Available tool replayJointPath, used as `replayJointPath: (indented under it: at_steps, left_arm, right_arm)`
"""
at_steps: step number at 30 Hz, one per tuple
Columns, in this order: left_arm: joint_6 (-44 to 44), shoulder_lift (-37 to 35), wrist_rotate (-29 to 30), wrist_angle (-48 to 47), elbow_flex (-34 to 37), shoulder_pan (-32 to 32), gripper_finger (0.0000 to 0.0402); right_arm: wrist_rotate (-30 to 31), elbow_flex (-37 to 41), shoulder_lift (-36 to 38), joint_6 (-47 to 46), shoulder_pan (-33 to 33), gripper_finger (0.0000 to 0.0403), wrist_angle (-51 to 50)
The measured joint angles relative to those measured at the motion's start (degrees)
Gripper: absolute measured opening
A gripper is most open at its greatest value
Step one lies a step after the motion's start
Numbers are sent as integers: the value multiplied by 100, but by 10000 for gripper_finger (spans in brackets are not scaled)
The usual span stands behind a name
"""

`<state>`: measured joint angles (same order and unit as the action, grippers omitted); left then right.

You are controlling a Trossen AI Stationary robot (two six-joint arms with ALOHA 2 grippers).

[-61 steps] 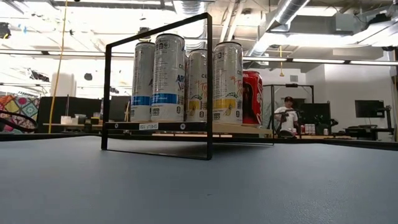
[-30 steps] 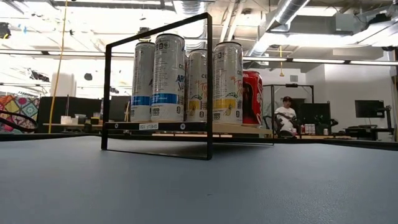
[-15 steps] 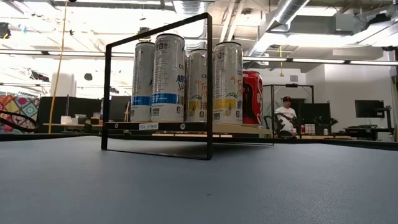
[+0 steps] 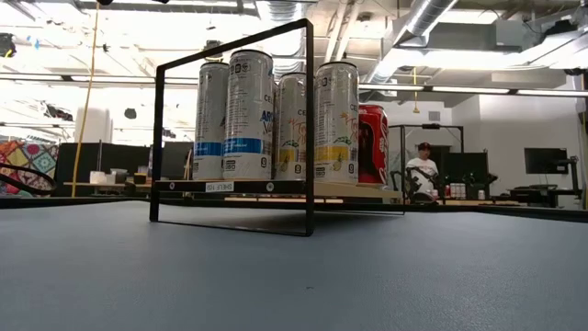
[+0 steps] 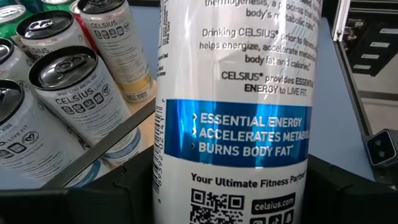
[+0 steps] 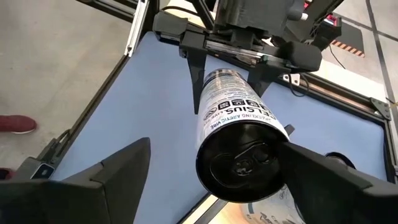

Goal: Place canned beverage on shelf
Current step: Put white blue soda can on the shelf aligned with the other white blue soda cans

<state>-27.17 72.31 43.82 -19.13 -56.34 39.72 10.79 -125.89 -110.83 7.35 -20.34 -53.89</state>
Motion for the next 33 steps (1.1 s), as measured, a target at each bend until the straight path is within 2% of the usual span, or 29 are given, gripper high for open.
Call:
replayJointPath:
  at_steps: [9, 12, 26, 29, 33]
  left_arm:
    - [-93, 0, -66, -138, -4, -7, 246]
    - [-143, 0, -60, -206, -11, -12, 246]
    - [-375, 0, -79, -307, -26, -31, 246]
    - [-353, 0, -92, -317, -26, -28, 246]
    - [-349, 0, -95, -323, -25, -28, 246]
  right_arm:
    - [157, 7, -13, 16, 6, 363, 59]
    - [233, 7, -13, -232, -12, 363, -46]
    - [1641, -263, -25, -407, -330, 363, -790]
    - [1577, -292, -24, -318, -296, 363, -701]
    - [1084, -295, -22, -235, -164, 363, -587]
